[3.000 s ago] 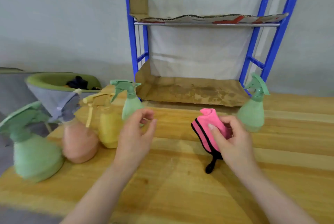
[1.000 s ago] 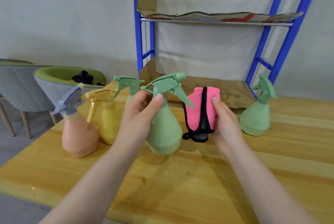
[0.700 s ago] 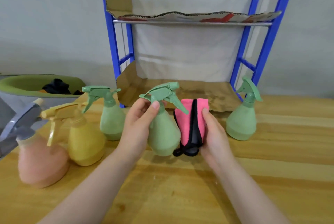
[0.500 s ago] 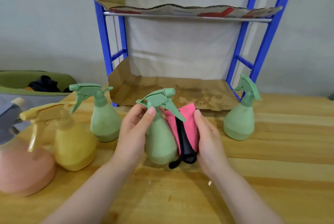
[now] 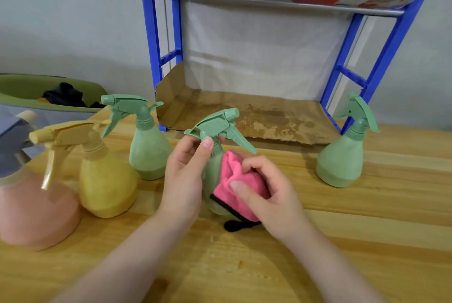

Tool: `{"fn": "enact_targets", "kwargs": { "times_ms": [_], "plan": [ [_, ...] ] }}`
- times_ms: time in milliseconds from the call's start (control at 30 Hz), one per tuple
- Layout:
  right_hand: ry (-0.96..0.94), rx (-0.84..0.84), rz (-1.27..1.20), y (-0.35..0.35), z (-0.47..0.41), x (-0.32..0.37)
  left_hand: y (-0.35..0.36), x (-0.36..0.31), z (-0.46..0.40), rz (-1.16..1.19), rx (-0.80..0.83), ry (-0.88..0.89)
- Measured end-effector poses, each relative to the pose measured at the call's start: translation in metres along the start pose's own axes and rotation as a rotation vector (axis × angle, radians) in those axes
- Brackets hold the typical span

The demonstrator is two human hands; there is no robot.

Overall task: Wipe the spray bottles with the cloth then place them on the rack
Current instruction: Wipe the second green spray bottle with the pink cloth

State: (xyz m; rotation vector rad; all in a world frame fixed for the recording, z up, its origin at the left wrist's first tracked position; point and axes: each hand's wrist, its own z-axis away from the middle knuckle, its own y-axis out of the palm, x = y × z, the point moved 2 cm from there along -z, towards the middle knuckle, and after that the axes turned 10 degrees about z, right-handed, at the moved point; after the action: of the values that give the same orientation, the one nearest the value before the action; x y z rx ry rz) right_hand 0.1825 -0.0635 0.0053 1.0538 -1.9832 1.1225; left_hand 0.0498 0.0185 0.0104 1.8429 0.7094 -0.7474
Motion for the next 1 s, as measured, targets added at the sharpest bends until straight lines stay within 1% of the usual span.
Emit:
{"fn": "enact_targets", "kwargs": {
  "times_ms": [67,133,267,367,467,533,567,633,700,833,867,933,1000],
  "plan": [
    [-0.046,0.005,0.099,0.005,0.002,-0.002,0.001,0.000,0.001,-0.004,0.002,0.002],
    [-0.070,-0.019,0.144,0.008,0.004,0.000,0.003,0.000,0.002,-0.025,0.019,0.007],
    [-0.112,-0.003,0.086,0.011,0.008,0.004,0.004,0.000,0.005,-0.047,0.052,0.012],
    [-0.131,-0.062,0.163,0.010,0.007,0.002,0.006,0.001,0.006,-0.005,0.055,-0.008],
    [-0.084,-0.249,0.207,0.012,0.008,0.002,0.013,0.001,0.007,-0.041,0.078,0.009],
    [0.004,-0.354,0.128,0.010,0.006,0.002,0.019,0.000,0.003,-0.093,0.100,0.028],
    [0.067,-0.377,0.118,0.008,0.005,0.001,0.023,-0.001,0.000,-0.116,0.109,0.034],
    [0.153,-0.352,0.275,0.002,0.000,-0.003,0.030,-0.001,-0.008,-0.169,0.125,0.044],
    [0.159,-0.327,0.434,-0.004,-0.001,-0.009,0.037,0.003,-0.015,-0.205,0.161,0.035],
    [0.037,-0.486,0.627,-0.009,-0.002,-0.011,0.047,0.015,-0.015,-0.177,0.183,-0.010],
    [0.039,-0.508,0.652,-0.008,-0.002,-0.011,0.047,0.018,-0.013,-0.170,0.179,-0.018],
    [0.110,-0.508,0.637,-0.009,-0.002,-0.012,0.046,0.024,-0.010,-0.155,0.167,-0.034],
    [0.158,-0.453,0.576,-0.009,-0.002,-0.015,0.044,0.026,-0.006,-0.154,0.172,-0.038]
  ]
}}
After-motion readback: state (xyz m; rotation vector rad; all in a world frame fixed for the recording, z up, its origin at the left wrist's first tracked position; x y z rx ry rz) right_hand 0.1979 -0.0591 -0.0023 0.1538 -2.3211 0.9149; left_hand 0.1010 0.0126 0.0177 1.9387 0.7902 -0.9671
